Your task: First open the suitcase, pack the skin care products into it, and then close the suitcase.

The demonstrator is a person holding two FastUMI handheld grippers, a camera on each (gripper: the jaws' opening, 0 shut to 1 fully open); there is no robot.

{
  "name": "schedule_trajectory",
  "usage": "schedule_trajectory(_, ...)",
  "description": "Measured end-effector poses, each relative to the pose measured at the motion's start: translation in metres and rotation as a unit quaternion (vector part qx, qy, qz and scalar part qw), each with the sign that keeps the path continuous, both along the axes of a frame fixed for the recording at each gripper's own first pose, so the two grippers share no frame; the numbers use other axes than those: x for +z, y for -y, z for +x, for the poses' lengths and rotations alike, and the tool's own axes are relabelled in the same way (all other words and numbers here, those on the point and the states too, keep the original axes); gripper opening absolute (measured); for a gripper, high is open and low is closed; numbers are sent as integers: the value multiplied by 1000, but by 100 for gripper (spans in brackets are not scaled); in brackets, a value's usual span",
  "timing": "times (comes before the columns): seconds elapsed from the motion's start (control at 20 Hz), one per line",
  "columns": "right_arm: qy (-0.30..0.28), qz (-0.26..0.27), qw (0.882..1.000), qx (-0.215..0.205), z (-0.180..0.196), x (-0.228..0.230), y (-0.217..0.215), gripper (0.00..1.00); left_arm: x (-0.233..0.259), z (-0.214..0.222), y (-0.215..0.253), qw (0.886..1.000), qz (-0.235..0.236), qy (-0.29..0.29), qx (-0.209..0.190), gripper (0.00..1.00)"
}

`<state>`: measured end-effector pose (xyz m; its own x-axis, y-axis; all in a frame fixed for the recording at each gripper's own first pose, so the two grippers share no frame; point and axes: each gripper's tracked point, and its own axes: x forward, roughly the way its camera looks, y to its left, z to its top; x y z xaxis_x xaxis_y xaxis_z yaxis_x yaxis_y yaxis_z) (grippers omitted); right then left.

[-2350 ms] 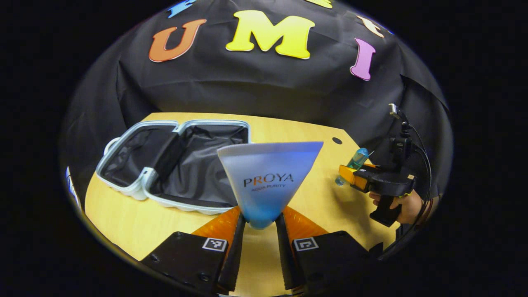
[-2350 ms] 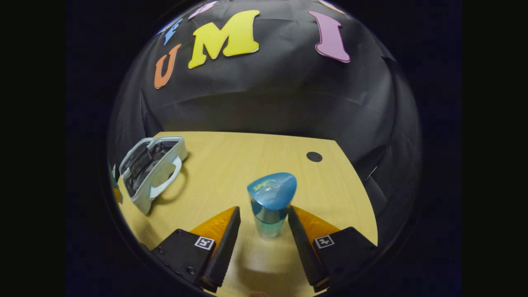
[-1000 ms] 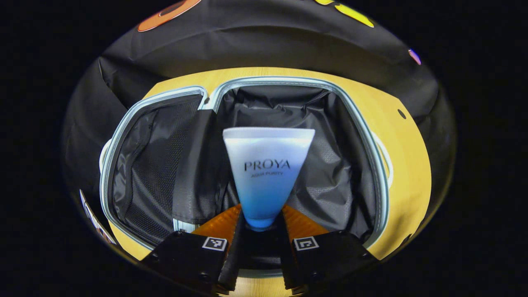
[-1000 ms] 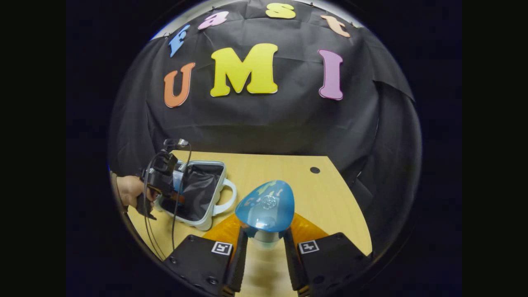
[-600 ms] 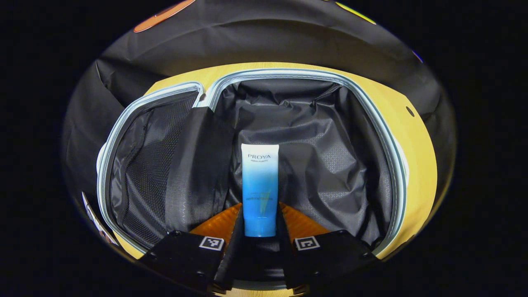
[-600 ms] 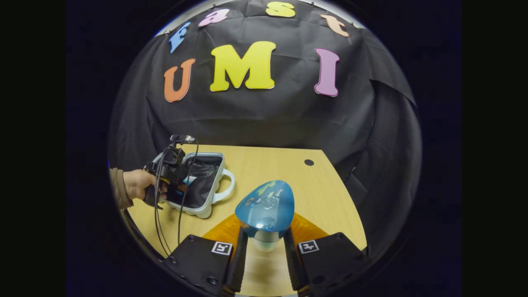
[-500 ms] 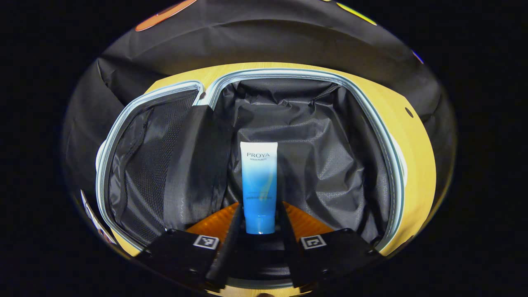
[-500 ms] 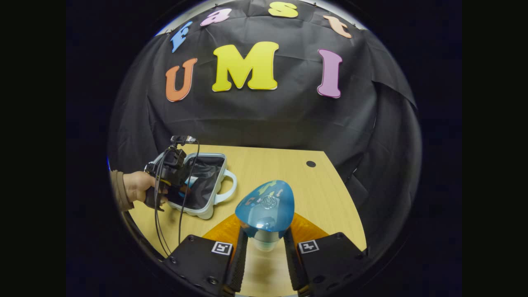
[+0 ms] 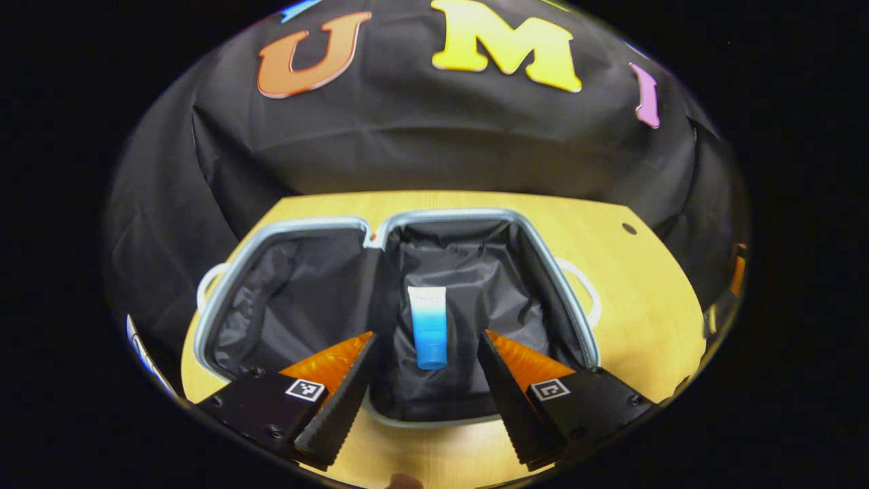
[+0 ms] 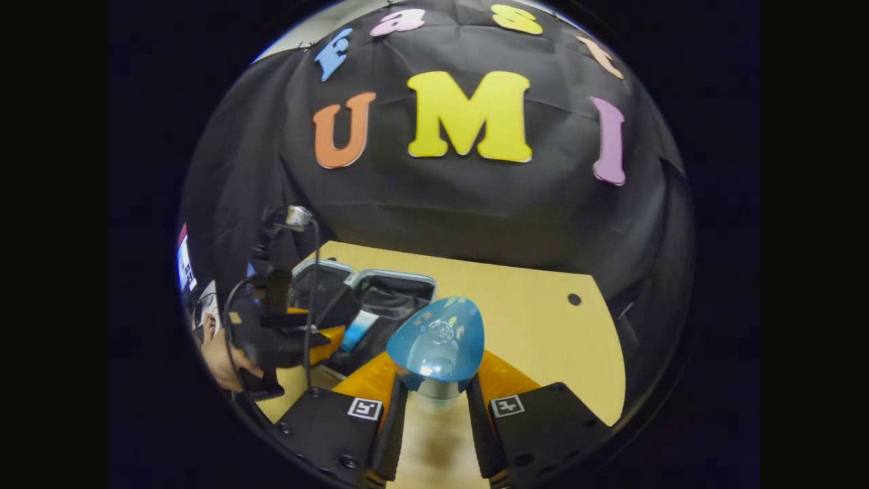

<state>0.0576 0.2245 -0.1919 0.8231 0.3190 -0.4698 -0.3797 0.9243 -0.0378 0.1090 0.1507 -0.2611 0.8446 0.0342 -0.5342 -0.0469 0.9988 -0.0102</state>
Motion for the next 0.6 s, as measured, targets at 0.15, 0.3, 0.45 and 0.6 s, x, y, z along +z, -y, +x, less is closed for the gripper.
schedule_trajectory(0.15, -15, 1, 1000, 25, 18, -20, -46, 41, 30, -36, -27, 997, 40, 68, 14, 96)
schedule_trajectory(0.3, -42, -2, 998, 43, 32, -50, -88, 41, 40, -78, -56, 995, 54, 84, 27, 98)
schedule_trajectory(0.45, -75, -2, 996, 45, 42, -88, -119, 41, 41, -102, -74, 993, 49, 96, 37, 98)
schedule_trajectory(0.6, -123, -17, 992, 29, 49, -134, -132, 41, 29, -124, -100, 994, 59, 80, 52, 98)
